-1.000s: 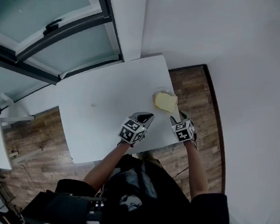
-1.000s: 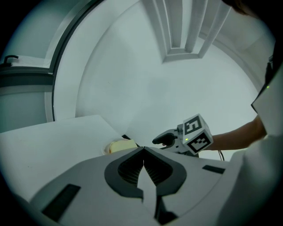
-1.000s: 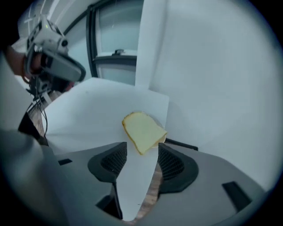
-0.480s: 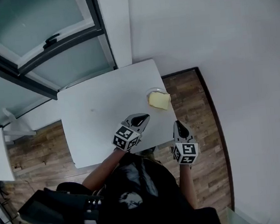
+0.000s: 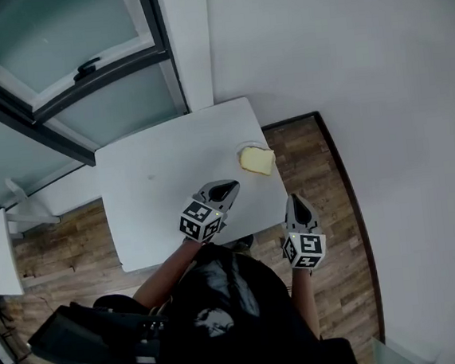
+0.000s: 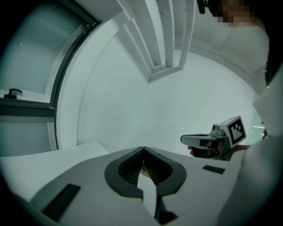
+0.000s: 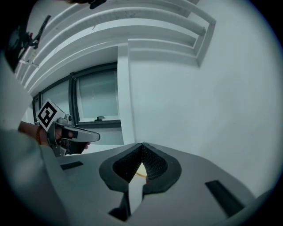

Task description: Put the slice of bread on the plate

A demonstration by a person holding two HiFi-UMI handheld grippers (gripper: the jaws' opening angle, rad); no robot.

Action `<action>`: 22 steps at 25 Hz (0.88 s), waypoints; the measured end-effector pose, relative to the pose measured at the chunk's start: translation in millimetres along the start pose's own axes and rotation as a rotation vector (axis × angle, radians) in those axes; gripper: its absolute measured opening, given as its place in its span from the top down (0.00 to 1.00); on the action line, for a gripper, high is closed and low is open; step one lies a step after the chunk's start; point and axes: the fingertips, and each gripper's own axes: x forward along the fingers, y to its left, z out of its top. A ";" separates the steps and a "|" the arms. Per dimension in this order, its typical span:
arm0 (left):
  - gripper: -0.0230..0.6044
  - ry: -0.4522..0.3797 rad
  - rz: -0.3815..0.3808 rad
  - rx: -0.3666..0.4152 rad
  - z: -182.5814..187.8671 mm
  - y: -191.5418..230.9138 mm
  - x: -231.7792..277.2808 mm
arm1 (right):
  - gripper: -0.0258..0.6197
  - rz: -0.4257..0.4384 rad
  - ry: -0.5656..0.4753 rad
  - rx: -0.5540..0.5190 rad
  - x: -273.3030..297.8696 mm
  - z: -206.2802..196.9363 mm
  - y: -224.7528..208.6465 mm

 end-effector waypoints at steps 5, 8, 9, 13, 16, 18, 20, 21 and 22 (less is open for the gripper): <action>0.96 -0.006 0.007 0.004 0.0 -1.3 -6.6 | 0.94 -0.002 -0.011 -0.002 -4.8 1.3 1.4; 0.96 -0.006 0.002 0.009 -1.7 -5.6 -7.6 | 0.94 -0.001 -0.017 0.002 -7.5 0.8 1.9; 0.96 -0.005 0.001 0.011 -1.9 -6.4 -8.1 | 0.94 -0.001 -0.020 0.003 -8.4 1.6 2.7; 0.96 -0.005 -0.003 0.014 -1.9 -9.1 -10.8 | 0.94 -0.004 -0.024 -0.006 -12.6 3.8 5.9; 0.96 -0.003 -0.005 0.017 -4.5 -12.0 -11.8 | 0.94 -0.008 -0.023 -0.003 -16.2 1.4 6.6; 0.96 -0.002 -0.004 0.018 -5.7 -13.0 -12.2 | 0.94 -0.010 -0.023 0.001 -17.9 0.8 7.3; 0.96 -0.003 -0.001 0.018 -5.5 -12.3 -12.3 | 0.94 -0.008 -0.024 0.005 -17.5 0.9 8.6; 0.96 -0.004 0.000 0.019 -5.5 -12.0 -12.2 | 0.94 -0.006 -0.024 0.006 -17.2 0.9 9.4; 0.96 -0.004 0.000 0.019 -5.5 -12.1 -12.1 | 0.94 -0.004 -0.024 0.007 -17.0 0.7 10.1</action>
